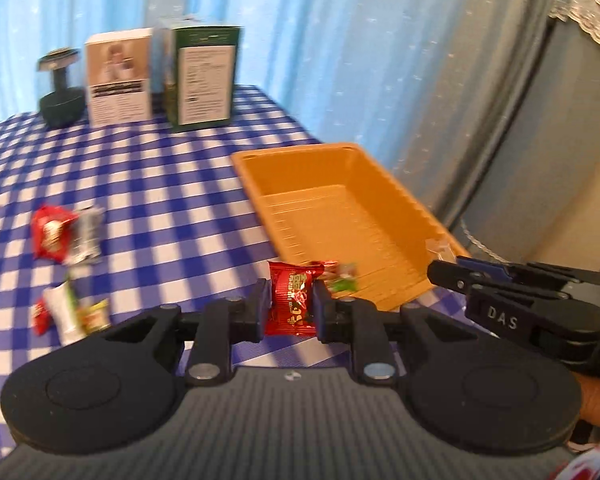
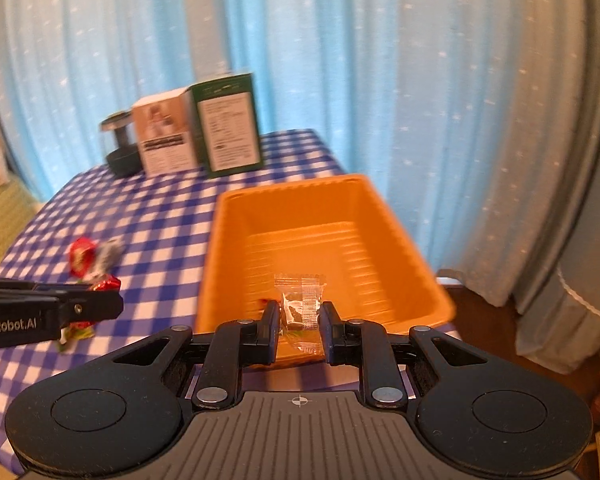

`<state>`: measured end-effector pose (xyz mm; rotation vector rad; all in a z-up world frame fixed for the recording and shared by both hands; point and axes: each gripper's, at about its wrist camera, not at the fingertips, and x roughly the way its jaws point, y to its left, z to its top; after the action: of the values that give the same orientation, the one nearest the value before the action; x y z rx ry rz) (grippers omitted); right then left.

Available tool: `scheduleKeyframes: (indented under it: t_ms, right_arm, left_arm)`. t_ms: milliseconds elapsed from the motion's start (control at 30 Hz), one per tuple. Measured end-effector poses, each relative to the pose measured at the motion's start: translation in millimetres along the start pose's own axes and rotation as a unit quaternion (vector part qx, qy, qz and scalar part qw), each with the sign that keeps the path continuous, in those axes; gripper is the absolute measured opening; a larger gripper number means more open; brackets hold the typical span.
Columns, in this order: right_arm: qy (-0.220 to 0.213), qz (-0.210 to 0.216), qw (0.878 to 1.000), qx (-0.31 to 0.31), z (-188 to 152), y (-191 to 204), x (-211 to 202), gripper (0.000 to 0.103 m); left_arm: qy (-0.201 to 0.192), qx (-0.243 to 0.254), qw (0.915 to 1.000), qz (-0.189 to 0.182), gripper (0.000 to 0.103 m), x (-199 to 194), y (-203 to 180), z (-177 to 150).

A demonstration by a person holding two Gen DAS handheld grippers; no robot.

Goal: Organize snacks
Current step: 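Carry the clear packet in the right tool to the orange tray while the left carries the red candy, then open the left tool releasing the red candy in the tray while the right releases the clear packet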

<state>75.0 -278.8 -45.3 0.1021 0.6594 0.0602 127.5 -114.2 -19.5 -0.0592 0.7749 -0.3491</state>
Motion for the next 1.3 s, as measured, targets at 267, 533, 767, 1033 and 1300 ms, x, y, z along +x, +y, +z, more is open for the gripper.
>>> scheduleKeyframes:
  t_ms: [267,533,767,1033,1300]
  right_arm:
    - [0.002,-0.014,1.0,0.021,9.8,-32.0,5.2,0.022]
    - [0.006,-0.011,0.999,0.03,16.8,-45.2,18.9,0.022]
    - [0.006,-0.011,0.999,0.038,22.7,-51.1,28.2,0.022]
    - [0.01,-0.009,0.999,0.043,21.8,-52.3,32.2,0.022]
    - [0.013,-0.004,0.999,0.048,22.7,-51.6,35.5,0.022]
  left_arm:
    - [0.005,0.021,0.9995,-0.022,0.02,25.7,-31.8,15.0]
    - [0.01,0.021,0.9995,-0.022,0.02,46.9,-33.0,22.9]
    - [0.016,0.02,0.9995,-0.021,0.02,63.6,-31.9,26.3]
    - [0.018,0.021,0.9995,-0.014,0.025,75.3,-27.9,23.7]
    - [0.015,-0.008,0.9998,0.004,0.031,57.4,-6.4,11.6]
